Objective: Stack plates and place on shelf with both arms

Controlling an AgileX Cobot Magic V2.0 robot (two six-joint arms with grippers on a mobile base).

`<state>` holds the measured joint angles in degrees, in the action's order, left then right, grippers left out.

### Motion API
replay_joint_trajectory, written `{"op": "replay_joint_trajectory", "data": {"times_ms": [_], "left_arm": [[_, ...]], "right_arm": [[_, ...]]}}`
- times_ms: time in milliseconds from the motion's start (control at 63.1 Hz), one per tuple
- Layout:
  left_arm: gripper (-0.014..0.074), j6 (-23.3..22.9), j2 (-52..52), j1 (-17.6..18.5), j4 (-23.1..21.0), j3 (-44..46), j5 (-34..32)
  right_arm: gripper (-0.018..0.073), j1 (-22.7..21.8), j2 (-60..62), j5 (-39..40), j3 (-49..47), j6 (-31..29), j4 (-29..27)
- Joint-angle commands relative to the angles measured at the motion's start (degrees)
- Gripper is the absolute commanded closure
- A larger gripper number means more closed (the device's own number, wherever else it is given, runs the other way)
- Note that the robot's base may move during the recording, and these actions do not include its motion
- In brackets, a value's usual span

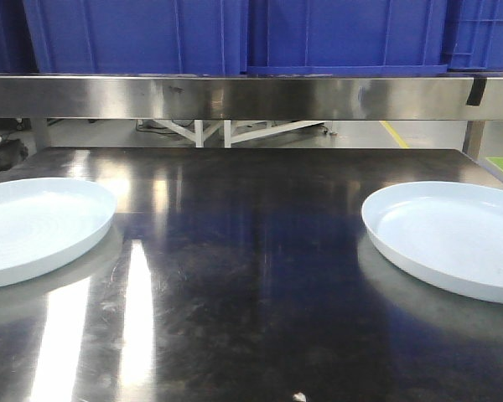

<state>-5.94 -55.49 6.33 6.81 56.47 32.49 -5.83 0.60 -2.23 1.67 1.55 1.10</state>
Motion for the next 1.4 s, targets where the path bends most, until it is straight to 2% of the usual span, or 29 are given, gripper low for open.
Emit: {"op": "replay_joint_trajectory", "data": {"times_ms": [0, 79, 238, 428, 571, 761, 1268, 1332, 1379], "left_arm": [[0.0505, -0.10, 0.62, -0.13, 0.79, 2.16, -4.62], [0.0505, -0.10, 0.62, -0.13, 0.79, 2.16, -4.72], [0.0505, -0.10, 0.62, -0.13, 0.79, 2.16, -4.85], [0.0505, -0.10, 0.62, -0.13, 0.55, 2.16, -5.24], [0.0505, -0.10, 0.62, -0.13, 0.30, 2.16, -5.24], [0.0505, -0.10, 0.62, -0.13, 0.30, 2.16, -5.24], [0.0504, -0.10, 0.62, -0.13, -0.05, 2.16, -4.78], [0.0471, -0.10, 0.62, -0.13, -0.05, 2.16, -4.78], [0.0407, -0.10, 0.62, -0.13, -0.05, 2.16, -4.78]], "right_arm": [[0.0503, -0.29, 1.21, 9.52, -1.15, 0.74, 0.15], [0.0503, -0.23, 1.00, 8.83, -3.57, 3.02, -1.47], [0.0503, -0.07, -4.62, -0.01, -14.68, 3.02, -1.47], [0.0503, 0.04, -21.90, 0.63, -25.47, 3.02, -1.47], [0.0503, 0.04, -36.52, -1.76, -33.22, 3.02, -1.42], [0.0503, 0.04, -49.02, -3.95, -41.87, 3.02, -1.42], [0.0503, 0.04, -54.12, 0.27, -43.93, 3.12, -1.52], [0.0503, 0.04, -54.12, 1.37, -43.93, 3.12, -1.52], [0.0494, 0.04, -54.12, 1.50, -43.93, 3.12, -1.52]]}}
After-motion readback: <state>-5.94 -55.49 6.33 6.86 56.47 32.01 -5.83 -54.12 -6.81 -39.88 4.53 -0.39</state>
